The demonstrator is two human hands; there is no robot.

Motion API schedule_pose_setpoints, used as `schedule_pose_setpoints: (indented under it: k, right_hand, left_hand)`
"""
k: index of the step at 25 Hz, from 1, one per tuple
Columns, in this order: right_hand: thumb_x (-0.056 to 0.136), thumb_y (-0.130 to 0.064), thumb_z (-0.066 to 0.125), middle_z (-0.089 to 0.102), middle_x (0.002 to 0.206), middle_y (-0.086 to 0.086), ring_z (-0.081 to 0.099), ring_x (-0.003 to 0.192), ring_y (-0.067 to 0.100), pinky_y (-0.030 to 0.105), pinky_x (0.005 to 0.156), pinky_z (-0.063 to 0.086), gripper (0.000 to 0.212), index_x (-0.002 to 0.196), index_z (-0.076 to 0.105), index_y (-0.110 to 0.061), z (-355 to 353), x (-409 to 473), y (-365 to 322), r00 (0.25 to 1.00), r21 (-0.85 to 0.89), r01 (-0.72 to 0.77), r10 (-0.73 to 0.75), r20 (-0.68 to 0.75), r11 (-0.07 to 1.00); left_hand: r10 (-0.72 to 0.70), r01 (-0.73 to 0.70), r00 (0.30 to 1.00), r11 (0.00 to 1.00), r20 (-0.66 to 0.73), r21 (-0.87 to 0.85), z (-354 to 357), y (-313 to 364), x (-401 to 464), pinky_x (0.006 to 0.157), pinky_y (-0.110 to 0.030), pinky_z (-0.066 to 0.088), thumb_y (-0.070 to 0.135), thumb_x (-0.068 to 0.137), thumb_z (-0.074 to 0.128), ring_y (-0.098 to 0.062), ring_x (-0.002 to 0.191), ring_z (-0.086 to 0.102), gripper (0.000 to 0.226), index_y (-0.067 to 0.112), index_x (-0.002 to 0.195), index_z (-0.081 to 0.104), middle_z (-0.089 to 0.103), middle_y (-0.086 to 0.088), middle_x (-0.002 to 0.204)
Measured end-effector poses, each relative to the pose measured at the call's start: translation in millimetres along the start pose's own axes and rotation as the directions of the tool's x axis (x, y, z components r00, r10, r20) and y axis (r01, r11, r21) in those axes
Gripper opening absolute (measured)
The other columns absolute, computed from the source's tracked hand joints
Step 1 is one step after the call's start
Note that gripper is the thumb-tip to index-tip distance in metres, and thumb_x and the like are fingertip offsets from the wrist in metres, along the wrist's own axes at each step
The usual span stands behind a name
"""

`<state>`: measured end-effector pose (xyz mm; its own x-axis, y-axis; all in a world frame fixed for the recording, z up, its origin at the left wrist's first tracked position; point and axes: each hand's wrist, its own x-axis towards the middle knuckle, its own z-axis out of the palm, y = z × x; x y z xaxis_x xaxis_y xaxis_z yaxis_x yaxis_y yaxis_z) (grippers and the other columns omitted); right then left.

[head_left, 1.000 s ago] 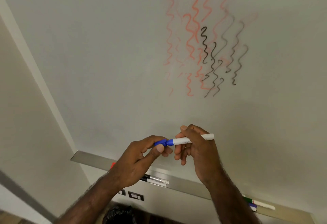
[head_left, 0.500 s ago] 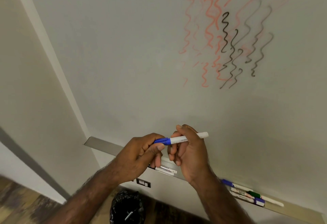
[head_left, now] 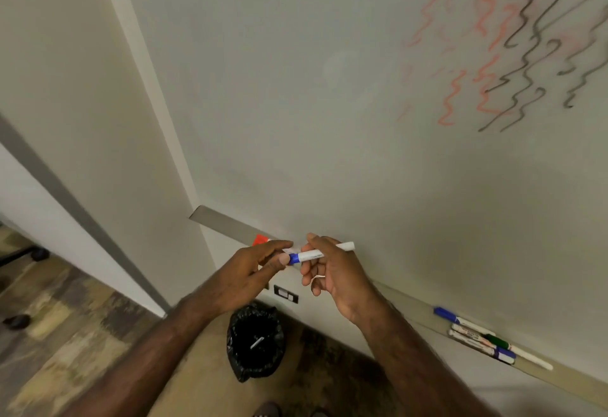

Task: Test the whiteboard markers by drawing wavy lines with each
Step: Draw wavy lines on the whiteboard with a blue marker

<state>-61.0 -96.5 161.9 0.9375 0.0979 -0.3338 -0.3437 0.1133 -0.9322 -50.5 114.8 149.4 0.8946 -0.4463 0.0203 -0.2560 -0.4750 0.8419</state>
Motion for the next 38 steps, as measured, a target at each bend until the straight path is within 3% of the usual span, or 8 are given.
schedule_pose_setpoints:
  k: [4,9,11,13,17,25,30,38]
  right_hand:
    - [0.098,-0.039,0.072,0.079,0.092,0.01,0.073,0.075,0.024,0.031,0.053,0.053,0.023,0.104,0.075,-0.017,6,15,61,0.991,-0.298,-0.126,0.134,0.007,0.946]
    - [0.091,-0.05,0.075,0.076,0.104,-0.003,0.077,0.087,0.016,0.03,0.056,0.06,0.033,0.118,0.072,-0.031,12,34,135,0.965,-0.625,-0.165,0.257,0.06,0.763]
    - [0.093,-0.047,0.075,0.074,0.107,-0.003,0.073,0.091,0.016,0.027,0.058,0.059,0.035,0.122,0.07,-0.03,21,43,149,0.96,-0.678,-0.137,0.266,0.089,0.722]
    - [0.093,-0.046,0.075,0.071,0.122,-0.002,0.069,0.103,0.015,0.027,0.07,0.059,0.046,0.133,0.065,-0.028,31,52,160,0.957,-0.701,-0.105,0.262,0.121,0.706]
    - [0.086,-0.052,0.078,0.058,0.147,0.001,0.06,0.126,0.018,0.035,0.104,0.055,0.072,0.148,0.054,-0.024,37,69,176,0.965,-0.747,-0.11,0.251,0.078,0.656]
    - [0.094,-0.044,0.074,0.059,0.129,-0.008,0.061,0.111,0.012,0.013,0.079,0.045,0.045,0.133,0.061,-0.027,19,50,183,0.99,-0.732,-0.134,0.055,-0.131,0.668]
    - [0.094,-0.043,0.074,0.06,0.126,-0.012,0.059,0.11,0.006,0.016,0.083,0.05,0.041,0.13,0.062,-0.029,-7,20,180,0.959,-0.689,-0.14,-0.076,-0.272,0.711]
    - [0.096,-0.045,0.072,0.058,0.13,-0.018,0.059,0.111,0.003,0.021,0.087,0.059,0.039,0.132,0.061,-0.035,-83,-43,174,0.81,-0.579,-0.236,-0.172,-0.561,0.78]
  left_hand:
    - [-0.178,0.18,0.983,0.983,-0.044,0.039,3,-58,-26,0.112,-0.034,0.05,0.056,0.105,0.047,0.002,0.128,0.058,0.055,0.031,0.154,0.047,0.063,0.016,0.141]
    - [-0.289,0.289,0.954,0.957,-0.078,-0.009,3,-92,-55,0.105,-0.014,0.044,0.048,0.103,0.052,0.019,0.121,0.053,0.039,0.045,0.141,0.051,0.06,0.042,0.129]
    - [-0.32,0.321,0.943,0.947,-0.086,-0.005,4,-105,-61,0.105,-0.016,0.042,0.046,0.105,0.053,0.01,0.128,0.054,0.043,0.036,0.147,0.051,0.061,0.027,0.141]
    - [-0.341,0.345,0.936,0.938,-0.085,0.036,3,-116,-64,0.106,-0.024,0.043,0.045,0.106,0.053,-0.009,0.136,0.054,0.054,0.021,0.154,0.048,0.059,0.001,0.15]
    - [-0.348,0.35,0.937,0.932,-0.04,0.089,-2,-123,-57,0.11,-0.034,0.047,0.05,0.107,0.05,-0.016,0.137,0.057,0.056,0.021,0.154,0.048,0.06,-0.002,0.149]
    - [-0.299,0.289,0.953,0.946,0.049,0.148,-1,-126,-23,0.108,-0.047,0.055,0.079,0.097,0.035,-0.018,0.134,0.061,0.069,0.038,0.151,0.045,0.06,0.005,0.15]
    - [-0.208,0.187,0.967,0.972,0.15,0.14,32,-104,11,0.108,-0.029,0.046,0.045,0.108,0.049,-0.006,0.128,0.053,0.05,0.024,0.153,0.049,0.054,0.012,0.147]
    - [-0.007,-0.037,0.933,0.993,0.361,0.114,122,-65,58,0.113,-0.031,0.047,0.052,0.105,0.05,0.0,0.131,0.054,0.05,0.03,0.15,0.053,0.06,0.012,0.146]
